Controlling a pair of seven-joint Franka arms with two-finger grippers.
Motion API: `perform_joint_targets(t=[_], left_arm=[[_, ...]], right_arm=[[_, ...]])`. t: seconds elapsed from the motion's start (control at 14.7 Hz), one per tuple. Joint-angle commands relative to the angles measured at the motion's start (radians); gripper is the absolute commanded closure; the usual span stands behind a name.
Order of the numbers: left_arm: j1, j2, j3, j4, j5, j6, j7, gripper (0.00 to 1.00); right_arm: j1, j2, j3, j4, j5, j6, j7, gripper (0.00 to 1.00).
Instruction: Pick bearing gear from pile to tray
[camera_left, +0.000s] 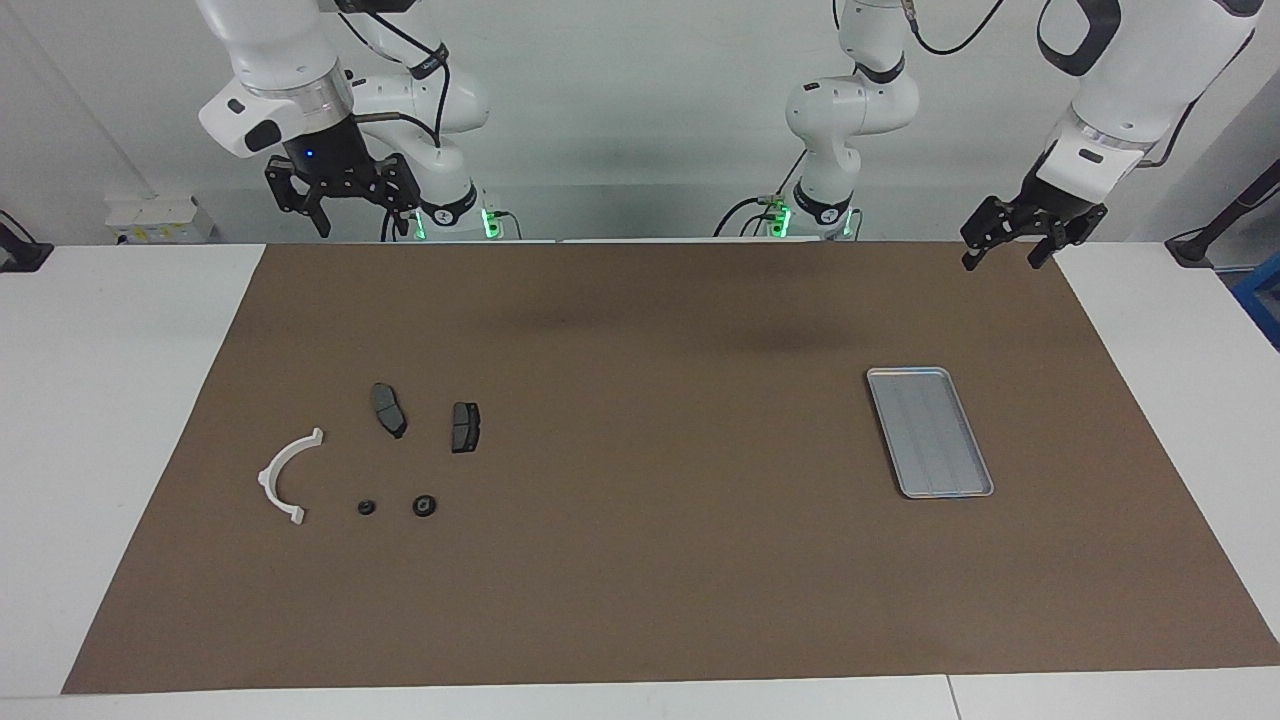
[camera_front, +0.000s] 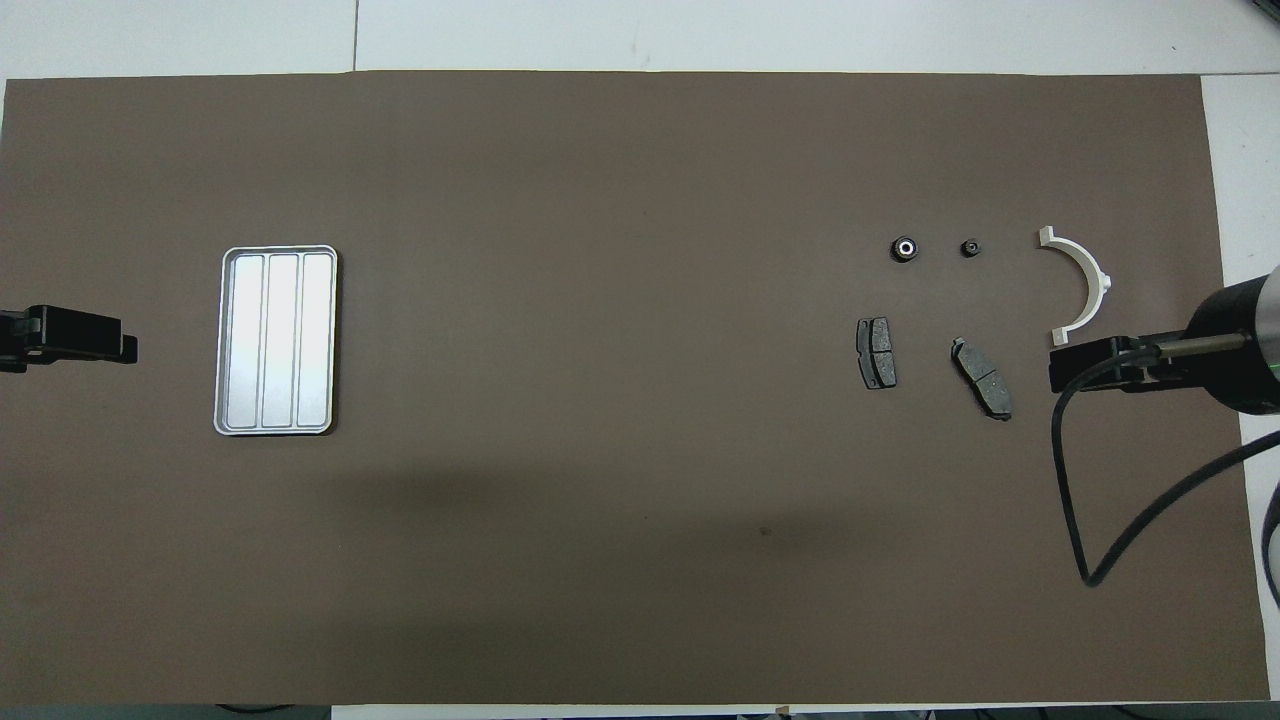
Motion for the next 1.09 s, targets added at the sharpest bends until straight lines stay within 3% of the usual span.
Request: perform_joint_targets(t=[0.0,1.02], left_arm=[[0.010,-0.014,-0.005,-0.022,0.014,0.025,0.013,0.00],[0.007,-0.031,-0.005,-0.068,0.015,0.066,-0.007,0.00]], right_arm=[[-0.004,-0.011,-0.006,0.006,0.021,-0.023,-0.013,0.00],[-0.030,-0.025,-0.009,-0.011,0.017,-0.014,-0.139,0.00]])
